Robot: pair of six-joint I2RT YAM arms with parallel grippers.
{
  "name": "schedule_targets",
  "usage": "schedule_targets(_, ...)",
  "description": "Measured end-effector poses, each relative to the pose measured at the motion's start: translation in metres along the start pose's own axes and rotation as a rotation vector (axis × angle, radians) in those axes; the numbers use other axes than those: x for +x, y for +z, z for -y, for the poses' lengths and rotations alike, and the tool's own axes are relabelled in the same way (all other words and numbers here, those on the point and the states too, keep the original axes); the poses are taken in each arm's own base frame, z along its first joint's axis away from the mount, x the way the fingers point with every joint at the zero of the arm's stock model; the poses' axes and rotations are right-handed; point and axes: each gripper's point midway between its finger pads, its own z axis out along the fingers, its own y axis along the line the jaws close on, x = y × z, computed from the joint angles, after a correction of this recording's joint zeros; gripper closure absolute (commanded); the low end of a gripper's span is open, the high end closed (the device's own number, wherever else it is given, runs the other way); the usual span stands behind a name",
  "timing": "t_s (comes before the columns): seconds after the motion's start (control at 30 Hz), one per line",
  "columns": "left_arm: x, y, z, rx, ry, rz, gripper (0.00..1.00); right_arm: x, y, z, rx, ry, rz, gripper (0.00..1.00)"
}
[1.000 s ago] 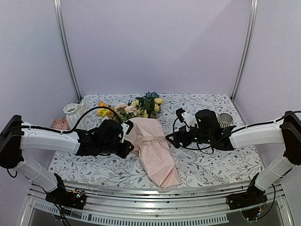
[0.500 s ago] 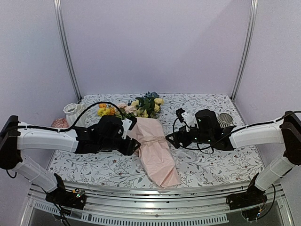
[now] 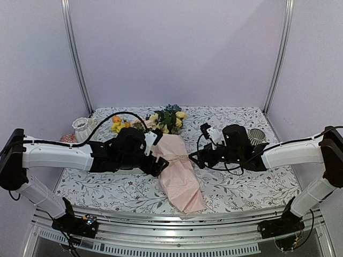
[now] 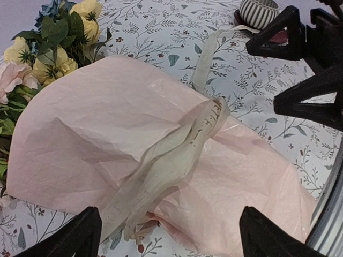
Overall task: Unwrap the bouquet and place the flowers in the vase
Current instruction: Untie the half-tied ribbon from the folded wrapping paper.
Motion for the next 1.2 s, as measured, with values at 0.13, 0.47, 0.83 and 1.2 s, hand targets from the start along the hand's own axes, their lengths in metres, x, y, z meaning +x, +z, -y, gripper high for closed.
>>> schedule_targets(0.13,0.001,0.002,0.001,-0.002,0.011,-0.003,0.13,0.0,0.0,0.0,0.0,0.0,0.0,0.05)
schedule_targets(0.47,-0.007,0.021,0.006,-0.011,0.052,-0.019,0.45,0.0,0.0,0.0,0.0,0.0,-0.001,0.05)
schedule_targets(0.83,-0.011,0.05,0.003,-0.08,0.102,-0.063,0.3,0.002,0.0,0.001,0.002,0.0,-0.009,0.05)
schedule_targets(1.2,0.004,0.06,-0.023,-0.239,0.113,-0.139,0.76,0.003,0.001,0.001,0.003,-0.003,-0.014,0.05)
